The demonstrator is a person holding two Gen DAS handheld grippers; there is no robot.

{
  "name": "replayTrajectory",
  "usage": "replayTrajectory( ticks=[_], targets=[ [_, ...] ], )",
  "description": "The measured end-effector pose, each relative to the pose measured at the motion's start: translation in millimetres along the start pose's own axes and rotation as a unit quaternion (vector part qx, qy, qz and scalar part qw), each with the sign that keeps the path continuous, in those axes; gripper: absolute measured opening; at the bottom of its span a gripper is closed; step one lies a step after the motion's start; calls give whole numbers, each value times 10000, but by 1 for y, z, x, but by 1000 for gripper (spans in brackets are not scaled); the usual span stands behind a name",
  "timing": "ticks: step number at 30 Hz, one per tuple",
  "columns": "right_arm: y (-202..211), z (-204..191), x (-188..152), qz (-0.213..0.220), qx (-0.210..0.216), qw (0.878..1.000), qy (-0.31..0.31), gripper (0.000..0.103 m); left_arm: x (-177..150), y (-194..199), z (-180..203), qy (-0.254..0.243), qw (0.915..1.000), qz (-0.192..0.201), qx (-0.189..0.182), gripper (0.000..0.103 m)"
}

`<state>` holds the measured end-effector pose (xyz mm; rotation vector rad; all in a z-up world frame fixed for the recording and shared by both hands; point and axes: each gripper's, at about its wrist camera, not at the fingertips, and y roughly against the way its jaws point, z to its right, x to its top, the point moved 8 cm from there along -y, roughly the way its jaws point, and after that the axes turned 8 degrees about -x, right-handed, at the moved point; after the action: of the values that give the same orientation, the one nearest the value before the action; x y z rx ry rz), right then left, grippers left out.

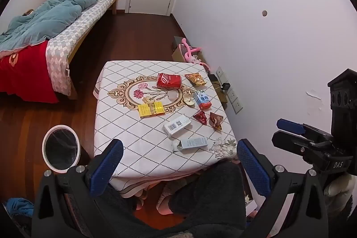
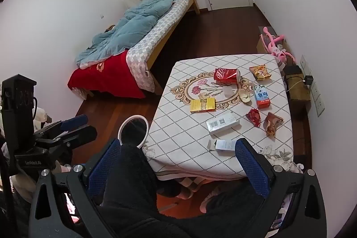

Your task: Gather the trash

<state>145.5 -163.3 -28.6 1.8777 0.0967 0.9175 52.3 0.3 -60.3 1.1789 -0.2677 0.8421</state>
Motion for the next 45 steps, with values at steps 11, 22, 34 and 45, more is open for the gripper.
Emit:
replayTrajectory(
  ticks=[11,22,34,45],
  targets=[
    [1,-2,-3,-47,65,10000,-5,103,1,-6,6,-36,10000,-79,-48,103],
    [-4,-2,2,-80,103,9999,-18,103,2,1,6,-51,9998,-15,-184,103],
    [-5,-3,5,-100,105,9999,4,103,4,1,11,-27,9998,-17,-208,103],
    [-4,-1,2,-148,75,9999,33,103,2,0,12,-45,9996,-7,-262,103]
  ],
)
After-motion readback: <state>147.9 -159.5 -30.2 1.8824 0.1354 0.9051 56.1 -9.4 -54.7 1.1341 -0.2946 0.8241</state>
